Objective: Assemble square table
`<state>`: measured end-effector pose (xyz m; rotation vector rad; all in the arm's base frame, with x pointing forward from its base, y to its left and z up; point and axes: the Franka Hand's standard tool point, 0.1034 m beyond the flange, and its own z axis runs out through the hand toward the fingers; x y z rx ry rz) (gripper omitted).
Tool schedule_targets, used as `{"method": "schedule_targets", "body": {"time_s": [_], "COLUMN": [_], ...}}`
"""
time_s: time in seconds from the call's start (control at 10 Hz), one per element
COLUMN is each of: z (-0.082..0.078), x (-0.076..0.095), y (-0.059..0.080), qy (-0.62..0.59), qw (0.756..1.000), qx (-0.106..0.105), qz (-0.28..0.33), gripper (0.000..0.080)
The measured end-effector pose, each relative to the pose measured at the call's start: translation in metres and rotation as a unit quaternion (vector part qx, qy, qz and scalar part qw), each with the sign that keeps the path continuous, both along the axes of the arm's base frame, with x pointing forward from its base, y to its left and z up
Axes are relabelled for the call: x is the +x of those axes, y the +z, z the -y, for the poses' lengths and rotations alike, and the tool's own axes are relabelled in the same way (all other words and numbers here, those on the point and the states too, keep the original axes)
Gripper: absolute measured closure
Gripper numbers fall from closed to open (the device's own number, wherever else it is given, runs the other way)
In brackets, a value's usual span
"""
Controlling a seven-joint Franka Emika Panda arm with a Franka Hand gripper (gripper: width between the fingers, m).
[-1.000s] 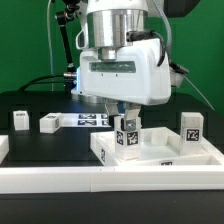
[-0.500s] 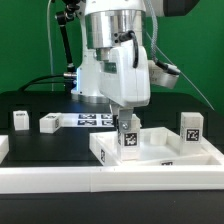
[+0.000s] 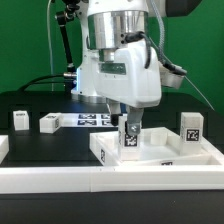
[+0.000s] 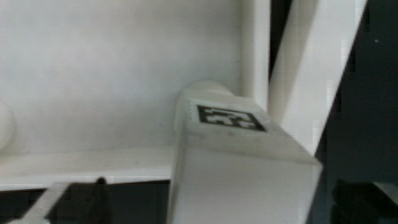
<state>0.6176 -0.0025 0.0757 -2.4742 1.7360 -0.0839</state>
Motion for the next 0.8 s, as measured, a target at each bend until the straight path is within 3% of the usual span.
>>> {"method": "schedule_targets", "body": {"time_s": [0.3,0.8], "z": [-0.0033,-0.0038], "x": [0.0000,0.0035], "y": [0.0005,0.0039], "qy": [0.146,0.333], "qw": [0.989,0.942], "qx": [-0.016,-0.038], "qz": [0.004,0.012], "gripper": [0.0151,0.0150]}}
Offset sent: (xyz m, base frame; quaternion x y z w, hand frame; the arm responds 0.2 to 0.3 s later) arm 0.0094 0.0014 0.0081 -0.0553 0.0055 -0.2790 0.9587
